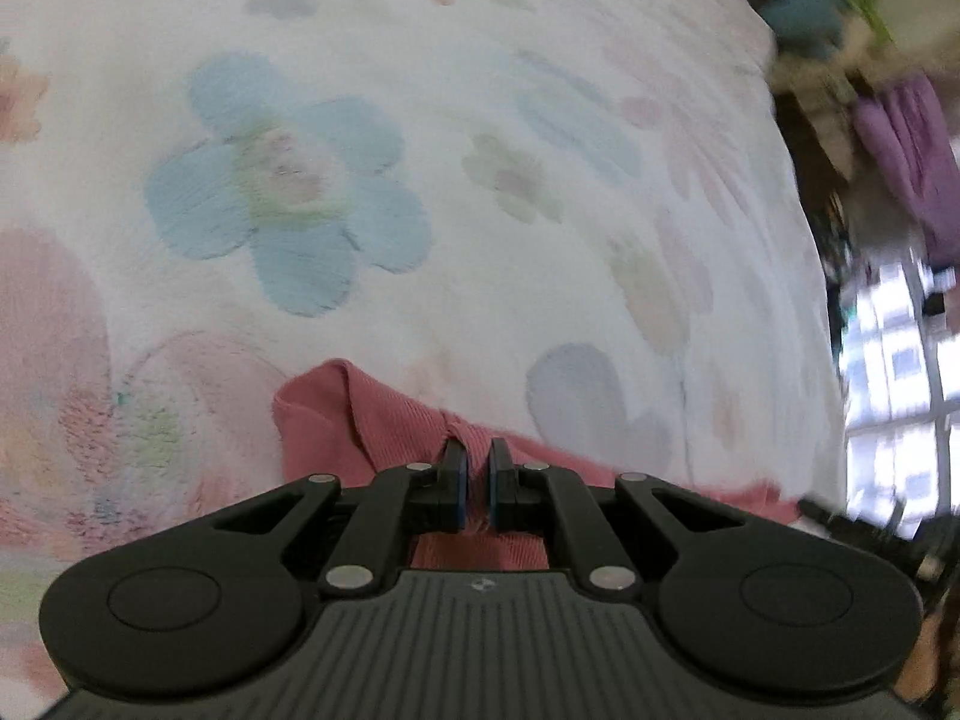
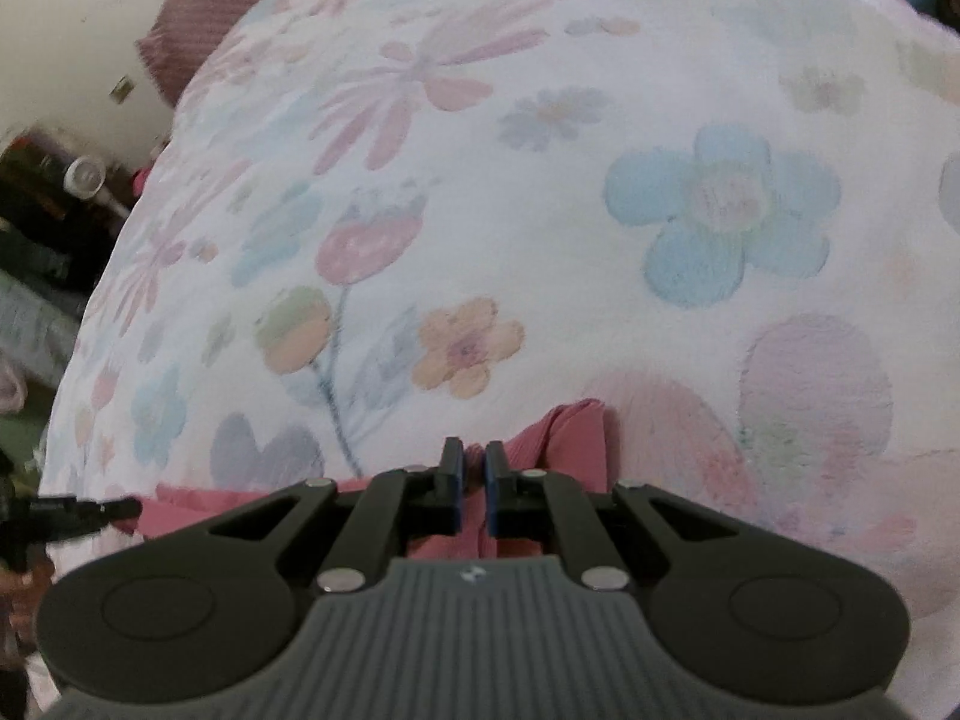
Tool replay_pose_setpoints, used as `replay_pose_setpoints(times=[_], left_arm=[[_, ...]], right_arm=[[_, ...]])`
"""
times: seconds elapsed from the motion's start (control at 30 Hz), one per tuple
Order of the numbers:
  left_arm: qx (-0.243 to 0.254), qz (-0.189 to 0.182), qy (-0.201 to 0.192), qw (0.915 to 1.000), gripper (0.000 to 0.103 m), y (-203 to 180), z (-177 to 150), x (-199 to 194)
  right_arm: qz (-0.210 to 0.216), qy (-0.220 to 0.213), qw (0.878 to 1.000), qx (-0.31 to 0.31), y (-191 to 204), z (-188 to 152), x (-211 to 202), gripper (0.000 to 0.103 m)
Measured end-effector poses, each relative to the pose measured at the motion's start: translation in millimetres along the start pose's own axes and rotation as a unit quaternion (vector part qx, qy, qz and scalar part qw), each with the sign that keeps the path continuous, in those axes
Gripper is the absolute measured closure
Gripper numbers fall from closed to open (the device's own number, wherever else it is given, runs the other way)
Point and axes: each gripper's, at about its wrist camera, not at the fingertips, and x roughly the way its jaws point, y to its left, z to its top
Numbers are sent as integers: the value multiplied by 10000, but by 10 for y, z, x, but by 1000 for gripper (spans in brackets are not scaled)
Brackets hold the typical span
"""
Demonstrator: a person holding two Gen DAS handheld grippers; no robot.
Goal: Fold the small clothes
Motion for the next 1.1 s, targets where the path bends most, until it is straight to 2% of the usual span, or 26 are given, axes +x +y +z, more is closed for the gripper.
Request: replay_pose_setpoints(times=[0.1,0.13,0.17,0.23,0.3,0.37,0.4,0.47,0.57,0.7,0.77,1.0,1.07,1.1], left_arm=[[-594,223,-459,9969,92,141,59,2],[-816,223,-746,9936,91,203,59,-54],[-1001,134,-1007,9898,85,266,41,-124],[-1085,54,-1266,9860,83,325,-50,-253],[-675,70,-1226,9901,83,275,-204,-340],[-150,19,-1061,9942,73,213,-409,-388],[94,-9,-955,9954,72,198,-551,-401],[367,-41,-761,9964,71,203,-789,-408],[547,-189,-453,9973,71,254,-1143,-393],[548,-357,-237,9976,71,311,-1445,-404],[586,-455,-202,9970,71,319,-1532,-409],[1027,-421,-159,9937,71,237,-1642,-418],[1039,-434,-116,9936,70,254,-1666,-426],[1050,-427,-67,9935,70,254,-1694,-401]], right_arm=[[-50,-136,9995,283,-70,7,143,95],[-150,-234,9990,359,-96,-7,168,91],[-199,-350,9984,402,-115,-29,165,89],[-191,-542,9975,404,-144,-91,116,88],[-202,-661,9974,210,-128,-192,18,88],[-268,-696,9971,-178,-73,-358,-96,80],[-339,-677,9964,-376,-48,-448,-137,72],[-443,-608,9943,-758,-5,-679,-220,71],[-372,-475,9932,-993,1,-991,-332,71],[-117,-436,9948,-910,-10,-1305,-468,64],[-29,-377,9961,-792,-20,-1433,-487,64],[51,-78,9977,-665,-27,-1699,-378,65],[146,-31,9980,-613,-41,-1756,-360,69],[200,-2,9980,-598,-44,-1787,-358,77]])
